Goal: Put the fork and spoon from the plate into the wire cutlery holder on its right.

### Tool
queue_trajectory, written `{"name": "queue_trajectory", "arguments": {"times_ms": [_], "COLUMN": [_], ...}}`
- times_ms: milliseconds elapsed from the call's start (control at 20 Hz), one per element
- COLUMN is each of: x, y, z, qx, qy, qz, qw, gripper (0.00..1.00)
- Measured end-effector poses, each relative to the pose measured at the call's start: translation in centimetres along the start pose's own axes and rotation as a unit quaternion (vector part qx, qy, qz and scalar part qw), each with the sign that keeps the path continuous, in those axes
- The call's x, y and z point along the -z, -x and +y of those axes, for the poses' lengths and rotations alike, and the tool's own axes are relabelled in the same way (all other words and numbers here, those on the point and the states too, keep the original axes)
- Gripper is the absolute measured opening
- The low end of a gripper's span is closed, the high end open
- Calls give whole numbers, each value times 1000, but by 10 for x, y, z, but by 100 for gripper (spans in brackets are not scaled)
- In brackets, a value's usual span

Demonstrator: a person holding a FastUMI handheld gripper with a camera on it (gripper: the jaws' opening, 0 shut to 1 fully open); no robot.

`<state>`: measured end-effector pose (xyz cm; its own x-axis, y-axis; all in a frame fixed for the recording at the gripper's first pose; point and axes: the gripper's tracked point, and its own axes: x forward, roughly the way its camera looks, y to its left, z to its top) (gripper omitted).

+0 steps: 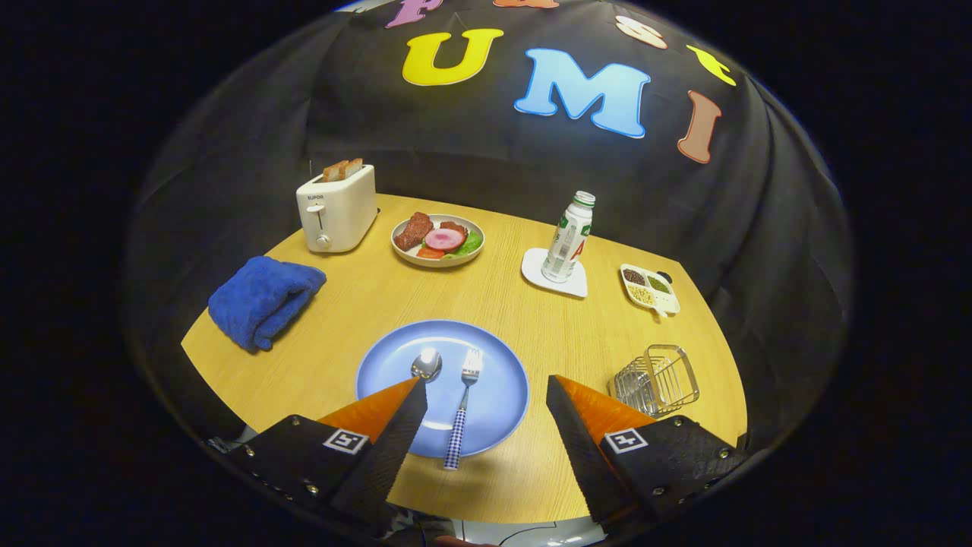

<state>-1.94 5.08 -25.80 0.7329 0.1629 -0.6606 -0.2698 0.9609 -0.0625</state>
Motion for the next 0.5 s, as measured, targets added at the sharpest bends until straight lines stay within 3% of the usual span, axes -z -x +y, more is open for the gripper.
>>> {"name": "queue_trajectory", "arguments": {"times_ms": [500], "x": [49], "y": [-42], "z": [13], "qx": [-13], "qy": [25], "qz": [89], "qw": [996], "gripper": [97]}}
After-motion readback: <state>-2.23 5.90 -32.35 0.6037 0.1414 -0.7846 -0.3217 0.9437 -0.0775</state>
